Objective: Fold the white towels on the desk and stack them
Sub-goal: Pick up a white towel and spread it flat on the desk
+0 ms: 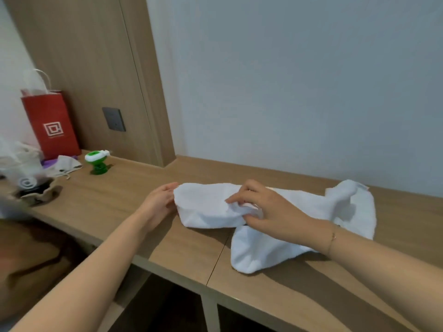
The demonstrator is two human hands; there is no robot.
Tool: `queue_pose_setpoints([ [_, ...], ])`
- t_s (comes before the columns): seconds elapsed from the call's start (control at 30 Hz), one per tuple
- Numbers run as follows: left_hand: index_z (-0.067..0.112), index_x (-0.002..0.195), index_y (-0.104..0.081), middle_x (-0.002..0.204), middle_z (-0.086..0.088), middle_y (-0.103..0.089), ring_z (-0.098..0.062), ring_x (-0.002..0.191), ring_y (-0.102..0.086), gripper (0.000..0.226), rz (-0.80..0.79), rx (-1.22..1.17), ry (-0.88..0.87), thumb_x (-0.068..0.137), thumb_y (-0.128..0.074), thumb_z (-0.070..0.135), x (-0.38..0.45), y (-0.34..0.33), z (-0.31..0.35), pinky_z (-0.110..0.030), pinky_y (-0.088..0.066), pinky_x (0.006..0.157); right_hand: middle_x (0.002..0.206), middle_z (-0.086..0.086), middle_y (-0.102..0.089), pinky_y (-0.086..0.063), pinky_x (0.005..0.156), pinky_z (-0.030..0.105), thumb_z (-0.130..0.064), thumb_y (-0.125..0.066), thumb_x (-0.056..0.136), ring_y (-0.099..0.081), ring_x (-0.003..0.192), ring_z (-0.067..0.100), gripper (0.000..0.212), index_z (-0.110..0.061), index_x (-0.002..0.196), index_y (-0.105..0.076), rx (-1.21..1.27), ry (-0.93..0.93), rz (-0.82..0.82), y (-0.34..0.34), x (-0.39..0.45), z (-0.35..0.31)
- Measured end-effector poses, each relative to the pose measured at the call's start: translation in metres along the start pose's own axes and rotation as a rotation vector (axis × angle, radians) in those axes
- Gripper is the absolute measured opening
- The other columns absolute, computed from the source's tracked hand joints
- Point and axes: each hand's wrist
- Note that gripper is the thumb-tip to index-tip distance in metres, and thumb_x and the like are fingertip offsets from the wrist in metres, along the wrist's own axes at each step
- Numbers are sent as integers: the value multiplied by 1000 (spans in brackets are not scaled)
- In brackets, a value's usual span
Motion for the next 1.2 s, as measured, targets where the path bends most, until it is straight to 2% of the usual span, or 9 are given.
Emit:
queue_pose_setpoints([
  [0.13,17,125,-56,123,-5,-65,-15,107,-64,28,29,151,-20,98,-58,24,-35,12,-22,-37,-48,99,115,-14,-64,-44,97,19,-16,-63,93,-58,110,1,30,-24,122,-62,235,-74,-150,-22,-7,0],
  [0.27,37,132,-53,134,17,-55,-1,125,-50,37,-124,486,-275,95,-60,37,-74,-3,-23,-22,-44,96,117,-19,-67,-41,99,15,-19,-62,94,-58,115,0,24,-29,115,-67,320,-118,-23,0,-19,11],
  [0.4,47,135,-48,142,32,-41,13,133,-31,48,-367,747,-580,90,-63,48,-90,-49,-19,-20,-30,109,120,-27,-59,-38,104,22,-44,-59,90,-49,119,-6,25,-40,115,-63,-31,-206,-16,33,-39,41],
  [0.53,34,116,-63,119,19,-61,2,114,-51,30,-489,867,-627,89,-65,47,-76,-80,-31,-26,-42,101,123,-28,-52,-34,104,22,-77,-41,82,-44,116,-9,59,-40,124,-59,-332,-256,-210,35,-63,71],
  [0.63,24,103,-66,98,11,-65,-8,95,-58,28,-404,995,-651,94,-57,48,-56,-61,-43,-38,-47,87,131,-27,-52,-29,105,17,-82,-37,81,-42,119,-10,66,-43,131,-53,-317,-297,-261,27,-78,93],
  [0.73,14,100,-69,101,2,-68,-18,95,-61,49,-186,1180,-754,90,-47,56,-40,-15,-53,-36,-48,81,138,-27,-48,-27,110,18,-83,-36,81,-39,124,-12,69,-43,136,-49,-229,-356,-228,21,-83,106],
  [0.9,30,120,-65,116,27,-55,-5,112,-52,26,-35,1062,-649,94,-62,33,-29,42,-59,-8,-36,83,143,-17,-47,-25,108,19,-75,-35,84,-42,128,1,69,-36,139,-47,-242,-396,-134,-5,-60,109],
  [1.03,31,129,-59,130,15,-57,-14,127,-47,37,74,1162,-489,93,-61,38,-32,29,-55,-43,-35,107,146,-10,-46,-27,111,28,-69,-31,87,-43,130,11,69,-29,141,-45,-287,-396,-106,-17,-41,104],
  [1.2,32,133,-52,142,20,-43,-3,141,-27,55,38,1059,-651,79,-43,39,-68,-22,-38,-44,2,121,143,-11,-46,-25,114,23,-48,-52,92,-37,134,4,45,-27,132,-55,-118,-343,-69,20,-52,97],
])
Point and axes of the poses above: each hand's wrist, its own x-axis towards the middle knuckle, its own y-axis out of the back of the hand, z = x × y
